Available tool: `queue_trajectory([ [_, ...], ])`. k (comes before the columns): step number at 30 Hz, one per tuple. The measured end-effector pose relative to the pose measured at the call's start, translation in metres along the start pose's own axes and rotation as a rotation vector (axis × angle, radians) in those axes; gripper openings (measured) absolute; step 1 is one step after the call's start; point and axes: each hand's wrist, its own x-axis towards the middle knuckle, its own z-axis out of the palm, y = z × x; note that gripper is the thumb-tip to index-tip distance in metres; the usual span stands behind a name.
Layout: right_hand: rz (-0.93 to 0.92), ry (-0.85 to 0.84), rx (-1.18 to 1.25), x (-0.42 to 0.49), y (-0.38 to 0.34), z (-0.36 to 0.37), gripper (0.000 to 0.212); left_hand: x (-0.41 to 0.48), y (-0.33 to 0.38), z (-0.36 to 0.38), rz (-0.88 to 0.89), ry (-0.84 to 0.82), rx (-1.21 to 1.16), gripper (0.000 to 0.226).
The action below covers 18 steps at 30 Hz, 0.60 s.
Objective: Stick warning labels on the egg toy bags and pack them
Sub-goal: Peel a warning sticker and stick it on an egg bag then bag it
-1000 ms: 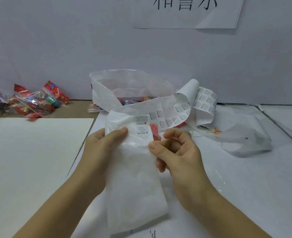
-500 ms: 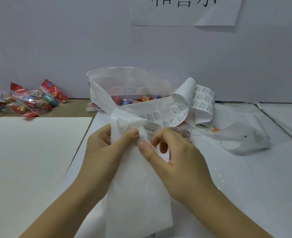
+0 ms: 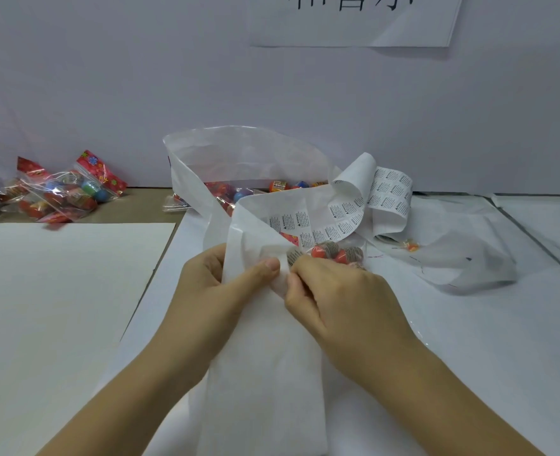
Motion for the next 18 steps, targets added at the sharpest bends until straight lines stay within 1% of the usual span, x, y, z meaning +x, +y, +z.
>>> queue_trajectory([
  [2,0.025,-0.037,0.027,0.001,0.002,-0.001,0.030,0.001,0.001,-0.002,-0.020,-0.008,0.007,0.022],
  [4,0.119,-0.069,0.105,0.004,0.006,0.000,0.028,0.004,0.005,-0.007,-0.070,-0.030,0.047,0.020],
  [6,0.231,-0.031,0.215,0.006,0.015,0.003,0.034,0.010,0.009,-0.019,-0.135,-0.017,0.125,0.009],
  [7,0.284,0.011,0.279,0.008,0.021,0.004,0.034,0.015,0.010,-0.029,-0.155,0.023,0.203,0.006],
  [8,0.336,0.059,0.339,0.009,0.025,0.003,0.033,0.021,0.012,-0.039,-0.150,0.081,0.362,0.010],
  [9,0.380,0.102,0.387,0.010,0.027,0.002,0.033,0.026,0.013,-0.049,-0.132,0.137,0.637,0.021],
  [10,0.413,0.133,0.429,0.011,0.028,0.002,0.034,0.028,0.014,-0.057,-0.119,0.209,0.984,0.040],
  [11,0.439,0.145,0.464,0.011,0.029,0.003,0.035,0.028,0.014,-0.062,-0.078,0.316,1.256,0.060],
  [12,0.460,0.131,0.492,0.011,0.028,0.004,0.035,0.027,0.014,-0.063,0.029,0.406,1.374,0.074],
  [13,0.473,0.103,0.515,0.010,0.026,0.006,0.036,0.025,0.013,-0.061,0.221,0.456,1.383,0.080],
  [14,0.477,0.072,0.533,0.010,0.023,0.007,0.037,0.022,0.013,-0.056,0.473,0.450,1.362,0.075],
  [15,0.477,0.049,0.546,0.009,0.021,0.008,0.037,0.018,0.013,-0.048,0.734,0.421,1.326,0.062],
  [16,0.477,0.030,0.554,0.008,0.018,0.008,0.037,0.014,0.011,-0.041,0.933,0.347,1.278,0.047],
  [17,0.478,0.012,0.561,0.008,0.015,0.007,0.036,0.010,0.008,-0.033,1.064,0.238,1.224,0.038],
  [18,0.478,-0.003,0.575,0.008,0.012,0.006,0.035,0.007,0.004,-0.026,1.127,0.130,1.191,0.032],
])
